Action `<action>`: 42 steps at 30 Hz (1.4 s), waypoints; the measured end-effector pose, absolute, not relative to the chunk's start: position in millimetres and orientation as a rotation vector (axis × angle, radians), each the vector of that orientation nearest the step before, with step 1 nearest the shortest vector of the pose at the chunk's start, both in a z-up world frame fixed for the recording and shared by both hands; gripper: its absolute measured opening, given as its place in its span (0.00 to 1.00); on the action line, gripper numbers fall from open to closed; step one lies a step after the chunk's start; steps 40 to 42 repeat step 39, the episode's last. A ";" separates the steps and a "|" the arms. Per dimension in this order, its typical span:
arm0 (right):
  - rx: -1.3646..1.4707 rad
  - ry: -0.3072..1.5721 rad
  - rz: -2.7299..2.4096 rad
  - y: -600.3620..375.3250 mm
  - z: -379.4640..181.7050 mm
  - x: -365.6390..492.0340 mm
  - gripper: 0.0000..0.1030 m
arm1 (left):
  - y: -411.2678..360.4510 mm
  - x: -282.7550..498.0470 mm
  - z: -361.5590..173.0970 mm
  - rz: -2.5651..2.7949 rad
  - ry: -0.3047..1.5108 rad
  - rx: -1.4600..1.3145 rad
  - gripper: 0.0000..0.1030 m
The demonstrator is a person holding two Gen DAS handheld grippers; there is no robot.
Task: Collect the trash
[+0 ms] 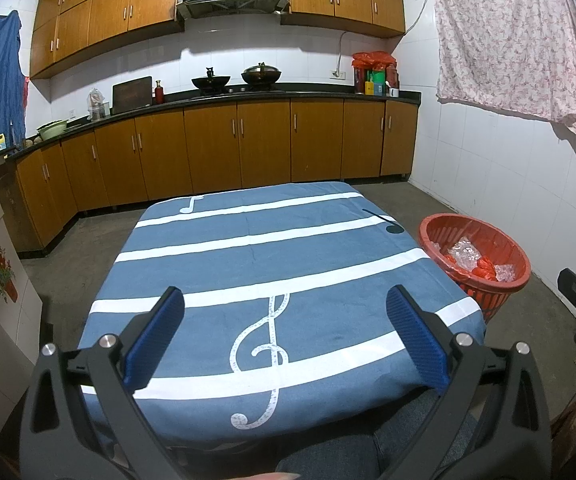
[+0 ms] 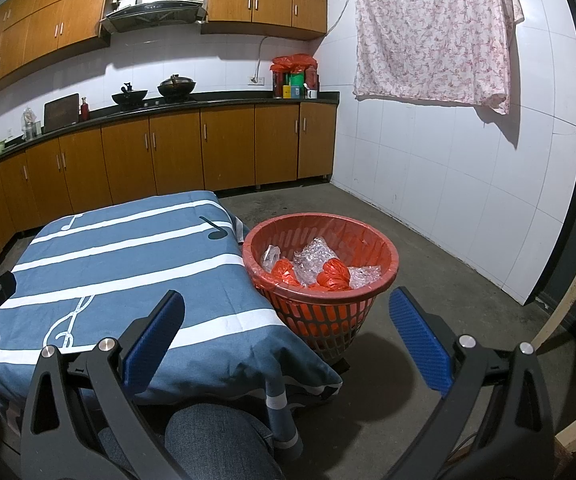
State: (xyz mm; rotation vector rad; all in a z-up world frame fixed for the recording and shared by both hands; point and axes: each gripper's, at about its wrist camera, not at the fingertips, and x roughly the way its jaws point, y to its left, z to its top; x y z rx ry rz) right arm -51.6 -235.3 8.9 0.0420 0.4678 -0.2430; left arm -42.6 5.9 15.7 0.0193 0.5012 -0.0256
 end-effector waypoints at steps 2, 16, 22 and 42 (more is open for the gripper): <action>0.042 0.468 -0.243 -235.5 9.0 -51.5 0.98 | 4.2 -45.6 12.8 -0.027 0.502 0.020 0.96; 0.042 0.468 -0.243 -236.3 9.1 -51.6 0.98 | 4.3 -47.9 10.3 -0.030 0.508 0.020 0.96; 0.042 0.468 -0.243 -236.4 9.2 -51.6 0.98 | 3.8 -48.4 10.2 -0.032 0.510 0.021 0.96; 0.042 0.468 -0.242 -237.3 9.5 -51.5 0.98 | 4.9 -53.0 8.9 -0.031 0.516 0.024 0.96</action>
